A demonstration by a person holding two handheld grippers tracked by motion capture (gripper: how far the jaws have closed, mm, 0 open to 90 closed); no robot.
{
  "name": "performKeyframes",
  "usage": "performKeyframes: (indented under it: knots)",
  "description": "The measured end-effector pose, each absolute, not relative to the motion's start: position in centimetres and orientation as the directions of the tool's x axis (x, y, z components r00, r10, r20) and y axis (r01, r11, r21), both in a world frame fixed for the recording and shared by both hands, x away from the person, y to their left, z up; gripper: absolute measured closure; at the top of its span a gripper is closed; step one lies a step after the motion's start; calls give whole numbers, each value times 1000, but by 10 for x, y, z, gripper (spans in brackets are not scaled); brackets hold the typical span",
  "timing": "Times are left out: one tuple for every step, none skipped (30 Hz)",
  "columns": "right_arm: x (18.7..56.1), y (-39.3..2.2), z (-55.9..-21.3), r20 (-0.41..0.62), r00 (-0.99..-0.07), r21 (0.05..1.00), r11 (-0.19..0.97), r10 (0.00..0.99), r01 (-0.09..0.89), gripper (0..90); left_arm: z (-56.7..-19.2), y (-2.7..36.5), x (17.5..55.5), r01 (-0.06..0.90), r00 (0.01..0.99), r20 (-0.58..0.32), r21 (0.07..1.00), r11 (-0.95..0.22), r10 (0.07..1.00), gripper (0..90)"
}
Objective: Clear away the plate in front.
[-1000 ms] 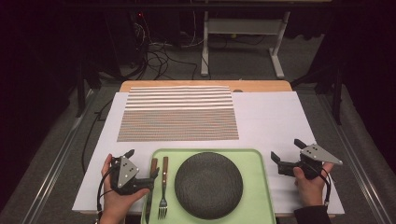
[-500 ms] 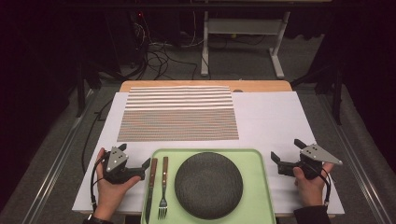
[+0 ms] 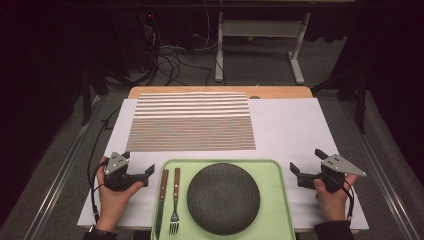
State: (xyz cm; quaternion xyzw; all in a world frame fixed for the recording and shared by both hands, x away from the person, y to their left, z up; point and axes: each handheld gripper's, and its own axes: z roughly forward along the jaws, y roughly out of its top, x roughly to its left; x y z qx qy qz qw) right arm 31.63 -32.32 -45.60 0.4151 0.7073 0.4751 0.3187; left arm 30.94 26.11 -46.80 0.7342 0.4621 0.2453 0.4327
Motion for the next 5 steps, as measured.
performKeyframes:
  knots:
    - [316,-323,-456,-58,-453,937,205,890,284,0,-469,260,310,467,457,-34,859,-207,889,0]
    - [316,-323,-456,-57,-453,937,205,890,284,0,-470,260,311,472,461,-31,855,-216,887,0]
    - [316,-323,-456,-59,-454,936,207,889,284,0,-470,259,311,476,462,-31,852,-219,886,0]
    - [316,-323,-456,-58,-455,936,207,888,284,0,-470,259,312,481,461,-36,850,-216,887,0]
    - [316,-323,-456,-58,-457,935,208,888,286,0,-470,260,312,482,461,-42,851,-210,887,0]
